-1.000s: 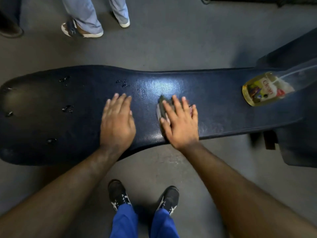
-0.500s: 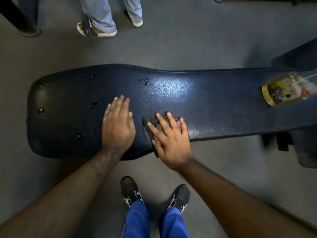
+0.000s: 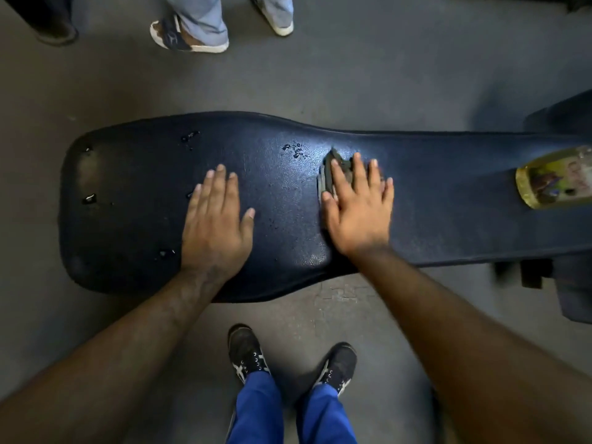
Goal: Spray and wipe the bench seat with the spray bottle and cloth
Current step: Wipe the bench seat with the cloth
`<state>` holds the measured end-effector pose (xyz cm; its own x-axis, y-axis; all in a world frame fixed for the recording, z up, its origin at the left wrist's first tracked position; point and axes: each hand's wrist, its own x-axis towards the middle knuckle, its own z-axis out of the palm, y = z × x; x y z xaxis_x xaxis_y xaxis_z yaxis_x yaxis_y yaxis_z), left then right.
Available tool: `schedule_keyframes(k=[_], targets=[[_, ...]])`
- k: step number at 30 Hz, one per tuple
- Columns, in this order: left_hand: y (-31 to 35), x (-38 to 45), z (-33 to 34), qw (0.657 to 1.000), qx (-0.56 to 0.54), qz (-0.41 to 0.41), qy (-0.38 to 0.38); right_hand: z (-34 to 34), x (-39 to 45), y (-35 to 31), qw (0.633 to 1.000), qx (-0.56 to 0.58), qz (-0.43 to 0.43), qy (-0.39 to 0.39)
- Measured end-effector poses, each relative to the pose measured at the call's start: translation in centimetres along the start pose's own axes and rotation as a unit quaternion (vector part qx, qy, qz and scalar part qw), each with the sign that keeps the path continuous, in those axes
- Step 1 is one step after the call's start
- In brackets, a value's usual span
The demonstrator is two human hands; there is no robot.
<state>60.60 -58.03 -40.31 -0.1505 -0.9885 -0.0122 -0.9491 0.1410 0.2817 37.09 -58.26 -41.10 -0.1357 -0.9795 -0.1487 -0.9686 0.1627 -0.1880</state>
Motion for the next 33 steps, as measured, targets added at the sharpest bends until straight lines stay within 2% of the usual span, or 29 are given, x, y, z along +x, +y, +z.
schedule_keyframes(k=[1,2,4,5,6,8,9,10,11,13,14,15,17,18,19,21,22,23,25,26,27,28,29,30,31,33], targets=[[-0.2,-0.1,0.2,1.0,0.018,-0.001,-0.003,0.3,-0.7,-1.9,1.0,-0.001,0.001,0.004],[-0.2,-0.1,0.3,1.0,0.029,0.0,-0.002,0.4,-1.7,-3.2,0.998,-0.005,-0.065,-0.005],[0.0,-0.1,0.5,0.999,0.035,0.002,-0.005,0.2,-2.8,-1.9,0.966,-0.011,-0.253,-0.057],[0.0,-0.1,0.4,0.999,0.035,0.002,-0.006,-0.3,-1.7,-0.5,0.951,-0.016,-0.301,-0.063],[0.0,-0.1,0.5,0.999,0.034,0.001,-0.004,-0.6,0.2,0.3,0.957,-0.018,-0.286,-0.046],[-0.1,0.0,0.6,0.999,0.04,0.002,0.0,-0.5,4.0,-0.5,0.996,0.013,-0.083,0.001],[-0.2,0.0,0.6,0.999,0.044,0.002,-0.001,-0.2,4.7,-2.3,1.0,0.025,0.0,0.011],[-0.2,-0.1,0.6,0.999,0.044,0.002,0.0,0.0,4.6,-4.4,1.0,0.022,-0.003,0.014],[-0.1,-0.1,0.7,0.999,0.047,0.004,0.003,0.2,4.1,-5.8,0.997,0.016,-0.08,0.003],[-0.2,-0.1,0.6,0.998,0.055,0.004,0.002,0.1,3.8,-5.4,0.963,-0.004,-0.264,-0.046],[-0.2,-0.1,0.6,0.999,0.052,0.003,0.0,-0.4,5.1,-4.6,0.956,-0.008,-0.289,-0.045],[-0.2,0.0,0.6,0.999,0.048,0.005,0.0,-0.9,6.8,-4.2,0.969,-0.009,-0.246,-0.035],[-0.3,0.1,0.6,0.999,0.051,0.007,0.001,-1.1,9.3,-5.6,0.998,0.014,-0.063,-0.026],[-0.3,0.1,0.6,0.999,0.051,0.006,-0.001,-0.8,9.5,-7.1,0.999,0.012,-0.031,-0.033],[-0.4,0.0,0.6,0.999,0.045,0.004,0.0,-0.6,8.8,-8.7,0.996,0.006,-0.082,-0.035],[-0.4,0.1,0.5,0.999,0.036,0.004,0.007,0.0,7.5,-8.9,0.965,-0.002,-0.258,-0.046],[-0.4,0.1,0.6,0.999,0.035,0.004,0.008,-0.1,7.9,-7.9,0.953,-0.001,-0.297,-0.051],[-0.4,0.0,0.7,0.999,0.032,0.003,0.012,-0.5,9.0,-6.9,0.963,0.001,-0.265,-0.047],[-0.3,0.0,0.8,0.999,0.028,0.0,0.023,-0.8,9.8,-6.8,0.996,0.018,-0.088,-0.023],[-0.4,-0.1,0.8,0.999,0.025,-0.004,0.024,-0.5,9.0,-7.6,0.999,0.024,-0.044,-0.019],[-0.3,-0.2,0.7,0.999,0.02,-0.008,0.027,-0.2,7.2,-8.6,0.996,0.017,-0.085,-0.017],[-0.3,-0.1,0.7,0.999,0.014,-0.011,0.032,0.1,5.0,-8.8,0.985,0.016,-0.169,-0.018],[-0.2,0.0,0.7,0.999,0.011,-0.015,0.035,0.3,3.3,-7.6,0.967,0.014,-0.251,-0.03],[-0.3,0.0,0.7,0.999,0.011,-0.018,0.035,0.3,2.5,-5.8,0.954,0.012,-0.297,-0.044],[-0.3,-0.1,0.7,0.999,0.01,-0.022,0.034,-0.3,2.8,-4.2,0.959,0.015,-0.279,-0.043],[-0.2,-0.2,0.7,0.999,0.006,-0.021,0.035,-0.6,3.6,-2.5,0.996,0.024,-0.088,0.005]])
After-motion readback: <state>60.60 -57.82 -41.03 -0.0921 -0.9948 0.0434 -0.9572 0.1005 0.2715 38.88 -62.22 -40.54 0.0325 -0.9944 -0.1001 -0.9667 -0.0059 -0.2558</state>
